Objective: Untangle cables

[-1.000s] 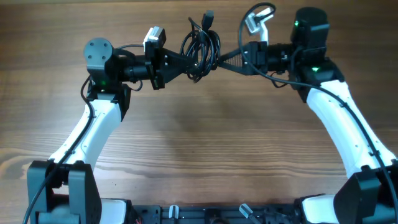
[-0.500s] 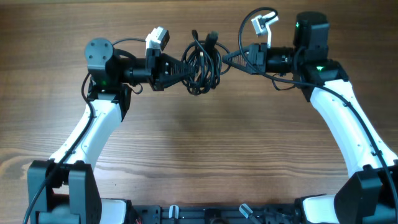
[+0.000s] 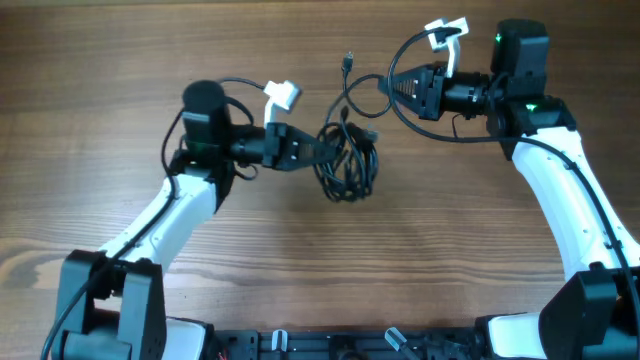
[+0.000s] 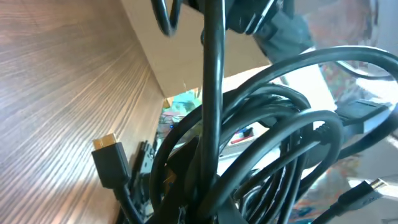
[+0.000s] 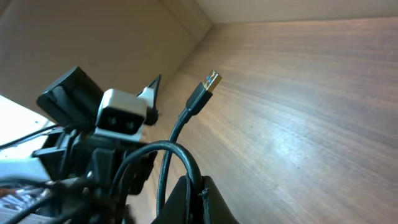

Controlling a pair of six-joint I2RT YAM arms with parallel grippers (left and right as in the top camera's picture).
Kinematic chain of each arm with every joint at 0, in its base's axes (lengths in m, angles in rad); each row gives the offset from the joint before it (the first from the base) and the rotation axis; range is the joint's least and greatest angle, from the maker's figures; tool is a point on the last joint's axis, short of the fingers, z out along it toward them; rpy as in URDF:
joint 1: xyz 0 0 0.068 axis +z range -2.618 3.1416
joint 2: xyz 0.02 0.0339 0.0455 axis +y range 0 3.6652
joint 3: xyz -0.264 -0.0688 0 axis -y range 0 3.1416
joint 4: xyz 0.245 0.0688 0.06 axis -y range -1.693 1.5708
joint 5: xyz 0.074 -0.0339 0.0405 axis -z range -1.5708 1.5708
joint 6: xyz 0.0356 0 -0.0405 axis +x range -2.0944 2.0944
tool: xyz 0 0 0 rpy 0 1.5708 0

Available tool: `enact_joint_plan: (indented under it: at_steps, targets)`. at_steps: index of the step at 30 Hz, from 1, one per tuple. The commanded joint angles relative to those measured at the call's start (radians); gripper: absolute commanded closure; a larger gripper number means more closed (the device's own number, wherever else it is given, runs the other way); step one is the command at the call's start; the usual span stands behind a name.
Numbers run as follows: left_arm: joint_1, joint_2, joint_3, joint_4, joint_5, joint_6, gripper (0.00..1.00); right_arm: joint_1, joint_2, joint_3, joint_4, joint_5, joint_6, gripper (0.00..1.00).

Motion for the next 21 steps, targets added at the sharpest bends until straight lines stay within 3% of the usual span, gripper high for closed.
enact_joint_plan:
  at_steps: [1,2,3,5,10,12,15,19,21]
  targets:
    - [-0.068,-0.007,-0.008,-0.173,-0.171,0.238,0.96,-0.015,0.010,0.003,0.024,0.058,-0.042,0.96]
    - [-0.080,-0.007,-0.008,-0.272,-0.274,0.300,0.96,-0.016,0.010,0.003,0.027,0.058,-0.042,0.96]
    - [-0.095,-0.007,-0.008,-0.424,-0.467,0.377,0.96,-0.016,0.010,0.003,0.030,0.058,-0.042,0.96]
    - [-0.125,-0.007,-0.008,-0.598,-0.790,0.413,0.96,-0.015,0.010,0.003,0.030,0.058,-0.041,0.96]
    - [-0.177,-0.007,-0.008,-0.641,-1.209,0.285,0.96,0.051,0.010,0.003,-0.068,0.064,-0.015,0.96]
    - [-0.186,-0.007,-0.008,-0.671,-1.408,0.283,0.96,0.103,0.010,0.003,-0.127,0.179,-0.015,0.96]
    - [-0.185,-0.007,-0.008,-0.741,-1.547,0.284,0.96,0.162,0.010,0.003,-0.206,0.414,-0.012,0.96]
    - [-0.185,-0.007,-0.008,-0.791,-1.635,0.230,0.92,0.217,0.010,0.003,-0.299,0.451,0.065,0.96]
    - [-0.185,-0.007,-0.008,-0.790,-1.622,0.205,0.74,0.261,0.010,0.002,-0.322,0.451,0.071,0.96]
